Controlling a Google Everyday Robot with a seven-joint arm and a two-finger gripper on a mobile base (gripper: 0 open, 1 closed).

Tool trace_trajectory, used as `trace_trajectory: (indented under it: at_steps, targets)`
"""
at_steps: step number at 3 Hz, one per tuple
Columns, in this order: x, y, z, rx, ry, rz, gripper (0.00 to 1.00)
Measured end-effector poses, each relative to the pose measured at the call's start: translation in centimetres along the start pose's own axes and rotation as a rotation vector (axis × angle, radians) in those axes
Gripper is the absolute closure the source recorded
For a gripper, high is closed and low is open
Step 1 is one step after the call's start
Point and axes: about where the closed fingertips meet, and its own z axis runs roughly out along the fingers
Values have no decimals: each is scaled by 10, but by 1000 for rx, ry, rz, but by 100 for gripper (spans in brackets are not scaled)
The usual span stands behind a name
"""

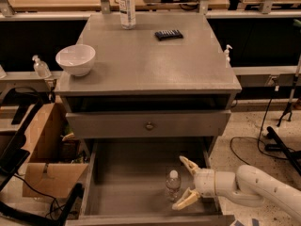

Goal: Pick water bottle from middle drawer and place on counter

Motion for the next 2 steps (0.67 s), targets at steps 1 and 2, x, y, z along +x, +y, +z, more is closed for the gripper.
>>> trace_trajectory:
  at_steps: [1,2]
  targets:
    - [6,-3,17,-48,-50,-29,19]
    - [7,-2,20,-56,-60,-31,42]
